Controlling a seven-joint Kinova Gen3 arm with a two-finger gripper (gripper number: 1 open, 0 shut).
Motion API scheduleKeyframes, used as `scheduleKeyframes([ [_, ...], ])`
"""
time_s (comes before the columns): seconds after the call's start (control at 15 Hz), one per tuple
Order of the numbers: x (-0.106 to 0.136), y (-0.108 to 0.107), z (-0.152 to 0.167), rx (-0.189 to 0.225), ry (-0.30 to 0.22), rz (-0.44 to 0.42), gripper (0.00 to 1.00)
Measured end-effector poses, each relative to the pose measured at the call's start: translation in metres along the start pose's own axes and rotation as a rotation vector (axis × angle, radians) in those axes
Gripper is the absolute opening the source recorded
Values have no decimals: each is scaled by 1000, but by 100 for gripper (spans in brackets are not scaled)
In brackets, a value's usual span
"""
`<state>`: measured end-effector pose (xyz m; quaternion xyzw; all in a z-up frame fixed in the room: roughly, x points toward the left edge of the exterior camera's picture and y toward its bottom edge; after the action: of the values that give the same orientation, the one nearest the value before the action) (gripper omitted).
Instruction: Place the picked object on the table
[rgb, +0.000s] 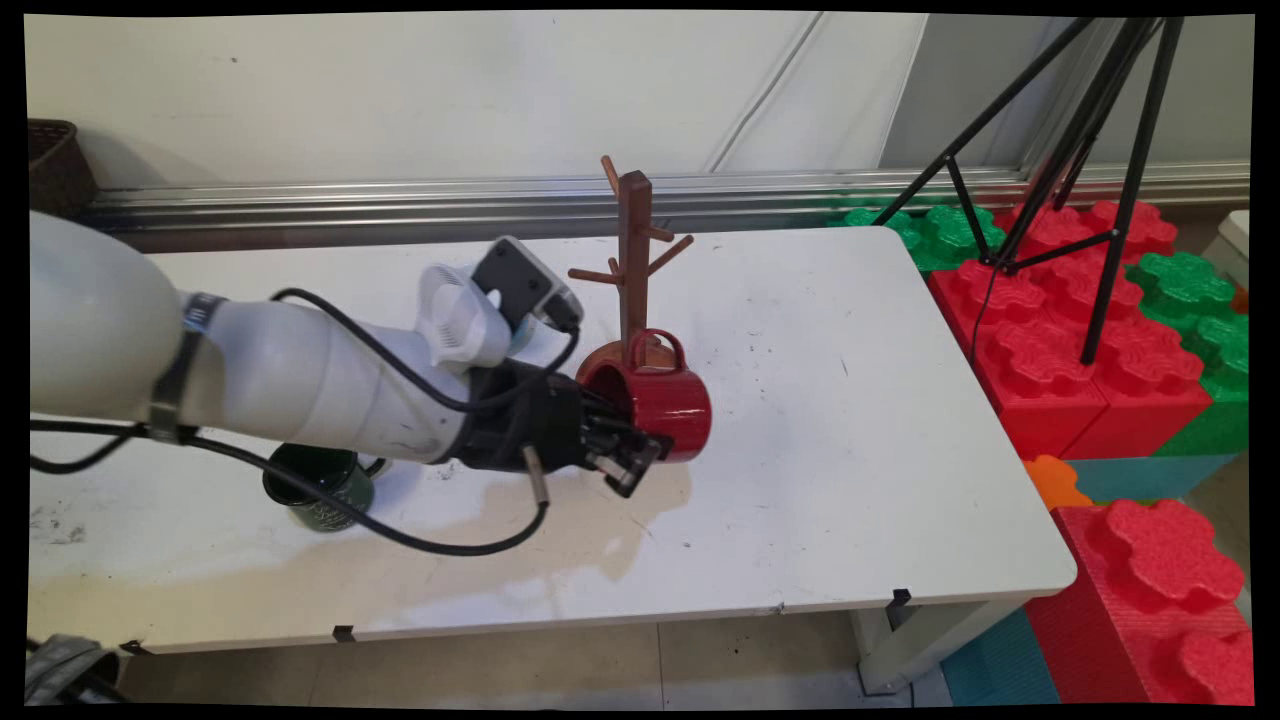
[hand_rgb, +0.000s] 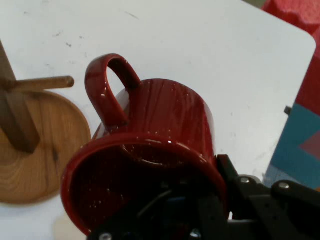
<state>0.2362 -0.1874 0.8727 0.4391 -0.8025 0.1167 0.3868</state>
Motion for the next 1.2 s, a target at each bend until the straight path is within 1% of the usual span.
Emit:
scheduleKeyframes([
  [0.2,3,-4,-20,10,-45,55,0],
  [0.4,8,-13,-38,37,-92,100,0],
  [0.53,12,-20,-54,41,-135,146,0],
  [0.73,16,-30,-70,54,-179,184,0],
  [0.93,21,-44,-85,79,-230,222,0],
  [1.2,29,-73,-105,132,-308,283,0],
])
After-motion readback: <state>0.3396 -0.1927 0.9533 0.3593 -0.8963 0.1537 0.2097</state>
